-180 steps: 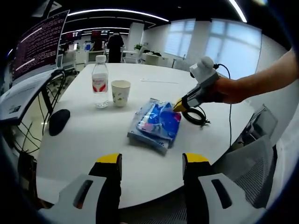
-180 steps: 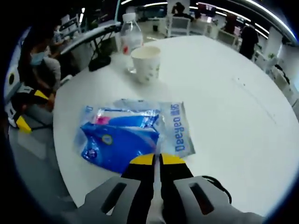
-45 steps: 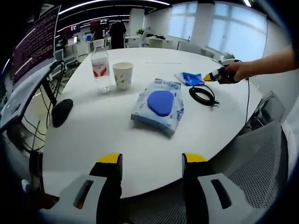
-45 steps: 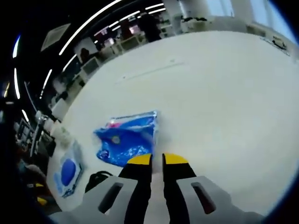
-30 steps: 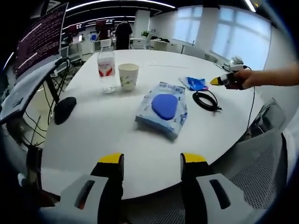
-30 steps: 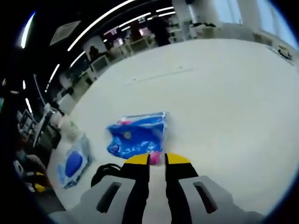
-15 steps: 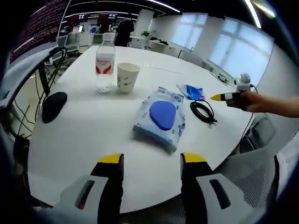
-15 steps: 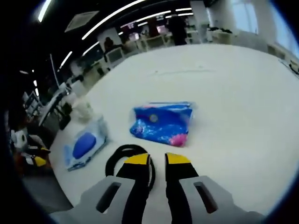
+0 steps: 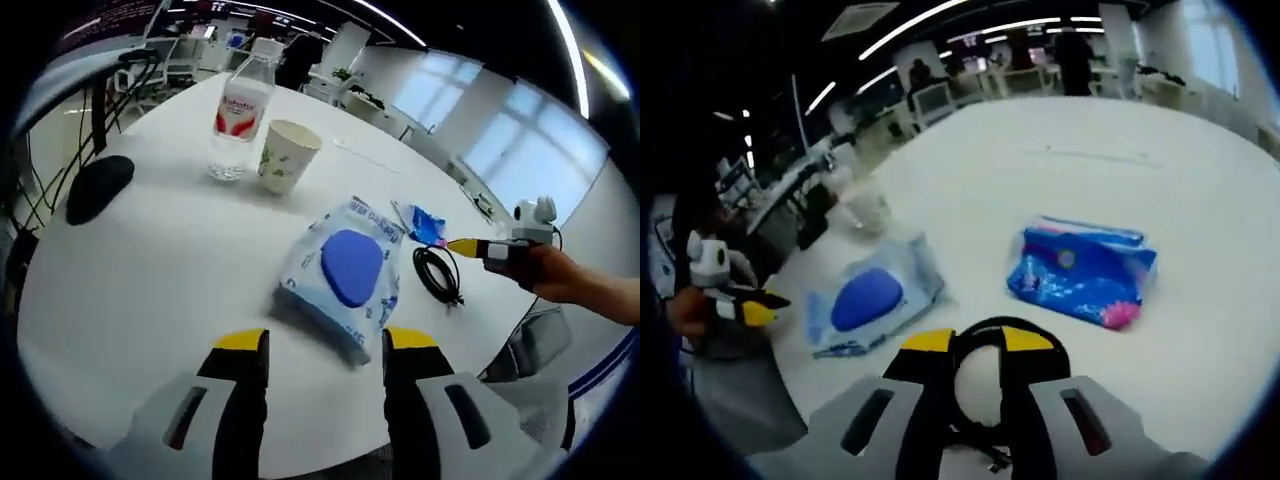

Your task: Arrange the tabletop items into an orderly group along one side of the table until the central work area is clear of visible clutter.

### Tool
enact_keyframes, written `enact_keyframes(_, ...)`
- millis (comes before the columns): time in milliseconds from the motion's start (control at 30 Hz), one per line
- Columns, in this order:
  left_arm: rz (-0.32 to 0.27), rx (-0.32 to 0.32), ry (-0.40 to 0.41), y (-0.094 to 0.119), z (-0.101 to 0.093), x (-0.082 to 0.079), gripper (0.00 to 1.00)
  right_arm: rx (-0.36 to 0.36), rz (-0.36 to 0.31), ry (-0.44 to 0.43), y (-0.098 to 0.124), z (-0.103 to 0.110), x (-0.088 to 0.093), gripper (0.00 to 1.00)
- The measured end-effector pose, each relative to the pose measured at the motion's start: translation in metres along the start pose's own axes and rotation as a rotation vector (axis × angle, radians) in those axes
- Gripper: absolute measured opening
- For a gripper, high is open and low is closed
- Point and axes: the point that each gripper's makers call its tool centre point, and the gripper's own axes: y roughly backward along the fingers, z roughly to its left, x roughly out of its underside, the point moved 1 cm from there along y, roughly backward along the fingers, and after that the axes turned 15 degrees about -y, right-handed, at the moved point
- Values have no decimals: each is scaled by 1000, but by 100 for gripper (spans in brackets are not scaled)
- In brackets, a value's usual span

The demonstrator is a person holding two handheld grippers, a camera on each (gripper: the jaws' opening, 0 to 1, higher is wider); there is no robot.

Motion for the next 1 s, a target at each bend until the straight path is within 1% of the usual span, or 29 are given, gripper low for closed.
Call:
enact_keyframes(133,22,-3,9,-5,-3,5,43,-23,37,28,-14,12,1,17)
enact_keyframes(267,24,-6,28,-9,-6,8,42,-36,57,46,-24,21,0,18)
enact_keyframes(500,26,-11,65,-11,-9,15,39,-37,84,59,-36,22,-4,20)
enact_keyframes(600,33,-14,84,-14,-11,18,38,-39,102,62,-46,18,-8,22)
enact_keyframes(767,22,-6,129,-18,-18,21,35,-53,131,76,-55,23,-7,25)
enact_keyframes(867,28,11,116,-21,-24,21,35,-52,143,88,-59,26,-7,26)
enact_keyframes(1000,35,13,126,-24,-26,23,33,-55,146,93,-64,29,-10,27)
